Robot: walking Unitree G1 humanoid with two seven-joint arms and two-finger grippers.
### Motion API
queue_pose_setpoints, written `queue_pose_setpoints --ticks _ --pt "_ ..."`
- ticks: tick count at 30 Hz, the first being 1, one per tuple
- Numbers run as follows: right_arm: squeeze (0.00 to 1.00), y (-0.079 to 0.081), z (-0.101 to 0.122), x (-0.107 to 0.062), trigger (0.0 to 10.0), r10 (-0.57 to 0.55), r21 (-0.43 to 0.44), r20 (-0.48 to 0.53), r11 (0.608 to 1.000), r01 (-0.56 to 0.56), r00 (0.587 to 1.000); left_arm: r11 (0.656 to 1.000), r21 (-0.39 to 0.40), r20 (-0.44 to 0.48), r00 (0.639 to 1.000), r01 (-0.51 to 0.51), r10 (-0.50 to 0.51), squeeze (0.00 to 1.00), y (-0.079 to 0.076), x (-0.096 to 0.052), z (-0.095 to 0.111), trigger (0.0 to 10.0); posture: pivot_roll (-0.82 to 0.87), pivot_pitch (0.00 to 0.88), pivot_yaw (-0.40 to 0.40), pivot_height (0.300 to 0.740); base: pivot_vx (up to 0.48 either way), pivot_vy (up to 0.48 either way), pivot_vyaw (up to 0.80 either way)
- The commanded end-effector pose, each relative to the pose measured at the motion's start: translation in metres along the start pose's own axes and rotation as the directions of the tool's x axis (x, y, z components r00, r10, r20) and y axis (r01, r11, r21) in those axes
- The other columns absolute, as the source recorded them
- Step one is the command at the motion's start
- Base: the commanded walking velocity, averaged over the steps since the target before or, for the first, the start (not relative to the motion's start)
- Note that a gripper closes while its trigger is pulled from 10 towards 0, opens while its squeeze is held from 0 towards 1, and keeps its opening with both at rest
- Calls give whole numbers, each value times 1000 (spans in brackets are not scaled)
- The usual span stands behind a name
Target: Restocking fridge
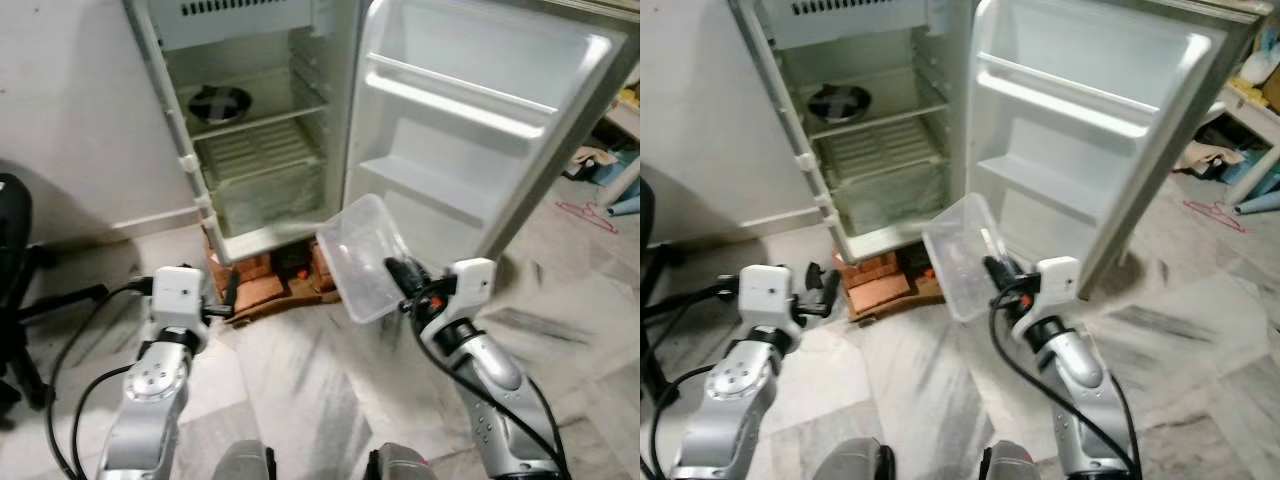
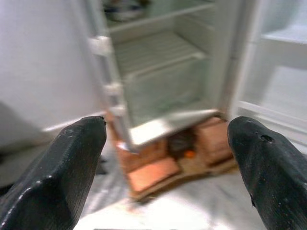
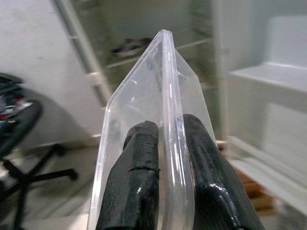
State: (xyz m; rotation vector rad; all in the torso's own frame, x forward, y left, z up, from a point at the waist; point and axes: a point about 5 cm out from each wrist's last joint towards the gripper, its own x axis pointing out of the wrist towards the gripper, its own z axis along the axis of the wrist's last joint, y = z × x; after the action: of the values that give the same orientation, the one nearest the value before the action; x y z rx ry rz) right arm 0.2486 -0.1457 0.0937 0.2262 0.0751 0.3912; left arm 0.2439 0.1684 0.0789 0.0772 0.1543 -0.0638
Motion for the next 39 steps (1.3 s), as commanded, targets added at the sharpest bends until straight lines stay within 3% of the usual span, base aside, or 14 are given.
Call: queue_pose_setpoints --ticks 1,14,39 --pt "0 -8 5 -3 10000 -33 -23 12 999 33 999 1000 24 22 1000 7 -8 0 -3 0 3 10000 29 103 3 740 0 0 0" --pt "0 -10 8 -1 10000 -39 -24 25 999 40 999 999 21 65 997 34 -35 0 1 -1 8 10000 29 99 7 740 0 0 0" --pt "0 -8 9 4 10000 -27 -29 35 999 28 999 998 -29 73 996 59 -57 0 -5 -2 8 10000 31 103 4 740 371 0 0"
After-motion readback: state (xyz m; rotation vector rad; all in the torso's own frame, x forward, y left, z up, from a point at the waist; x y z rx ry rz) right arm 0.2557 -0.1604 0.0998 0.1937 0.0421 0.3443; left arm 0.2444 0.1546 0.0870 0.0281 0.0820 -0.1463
